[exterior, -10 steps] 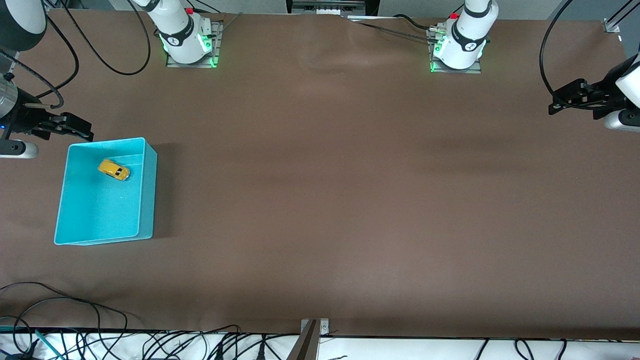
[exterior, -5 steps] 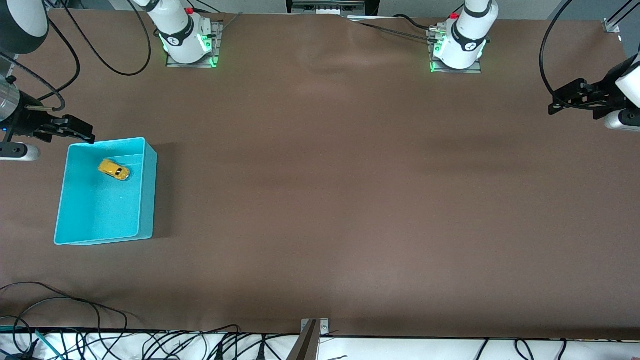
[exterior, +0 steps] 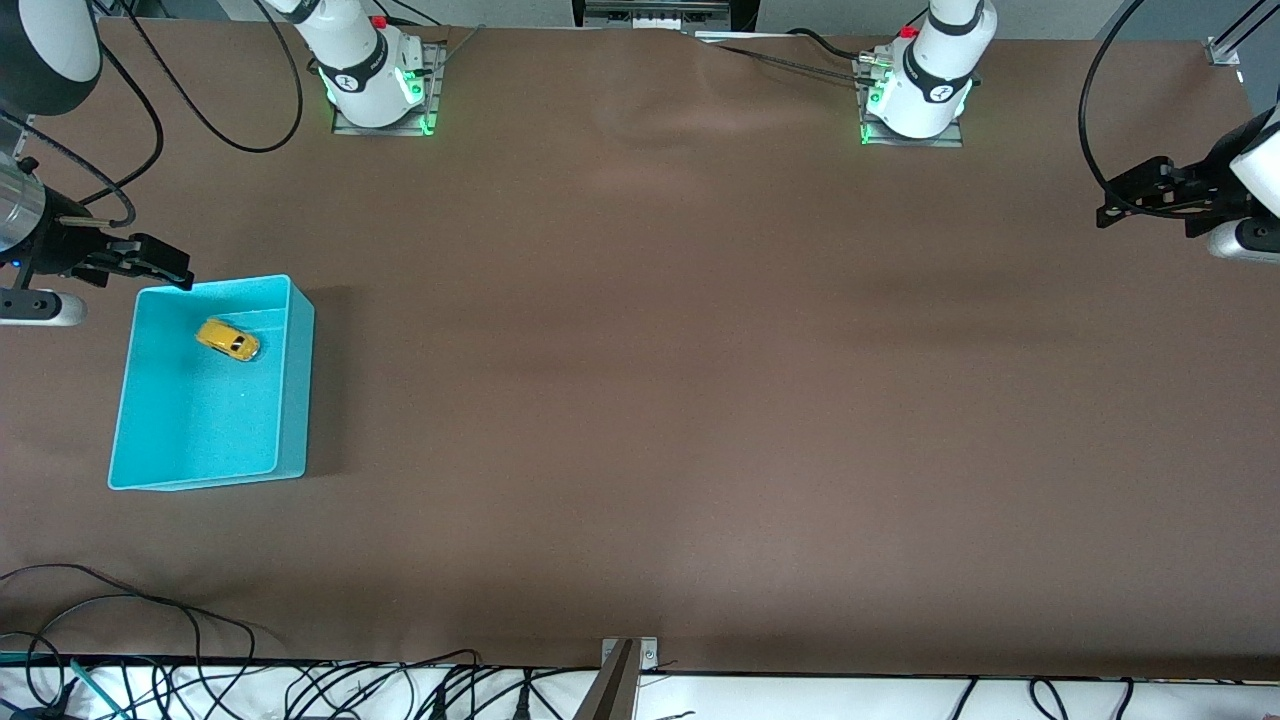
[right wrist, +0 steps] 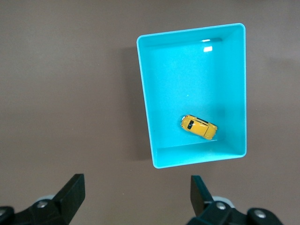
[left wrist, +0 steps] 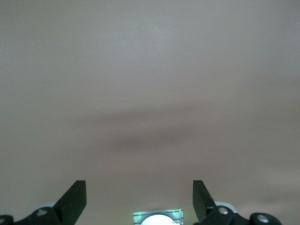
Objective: Wind up and store yellow beetle car
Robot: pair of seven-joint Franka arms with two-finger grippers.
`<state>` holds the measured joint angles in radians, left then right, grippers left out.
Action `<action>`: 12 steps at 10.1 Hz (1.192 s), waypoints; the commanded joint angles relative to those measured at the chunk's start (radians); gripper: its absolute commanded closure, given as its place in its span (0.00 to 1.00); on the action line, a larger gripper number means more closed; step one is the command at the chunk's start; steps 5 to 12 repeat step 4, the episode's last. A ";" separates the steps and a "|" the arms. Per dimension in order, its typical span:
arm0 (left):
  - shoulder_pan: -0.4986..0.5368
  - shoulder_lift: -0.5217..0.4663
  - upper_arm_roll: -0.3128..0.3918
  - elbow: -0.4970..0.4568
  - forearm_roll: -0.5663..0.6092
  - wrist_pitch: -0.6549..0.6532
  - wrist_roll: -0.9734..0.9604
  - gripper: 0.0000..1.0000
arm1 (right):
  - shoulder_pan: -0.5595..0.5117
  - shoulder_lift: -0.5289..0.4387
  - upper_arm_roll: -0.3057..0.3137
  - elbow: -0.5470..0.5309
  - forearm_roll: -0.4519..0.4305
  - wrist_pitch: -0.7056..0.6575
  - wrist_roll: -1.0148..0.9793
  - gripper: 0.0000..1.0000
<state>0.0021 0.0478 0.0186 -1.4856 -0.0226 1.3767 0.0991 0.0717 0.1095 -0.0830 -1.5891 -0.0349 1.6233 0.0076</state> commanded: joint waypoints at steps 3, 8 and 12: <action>-0.002 -0.008 -0.005 0.002 -0.017 -0.010 -0.012 0.00 | -0.006 -0.011 0.003 -0.011 0.013 0.013 0.017 0.00; -0.002 -0.009 -0.006 0.001 -0.017 -0.013 -0.013 0.00 | -0.006 -0.011 0.003 -0.009 0.012 0.013 0.015 0.00; -0.002 -0.009 -0.006 0.001 -0.017 -0.013 -0.013 0.00 | -0.006 -0.011 0.003 -0.009 0.012 0.013 0.015 0.00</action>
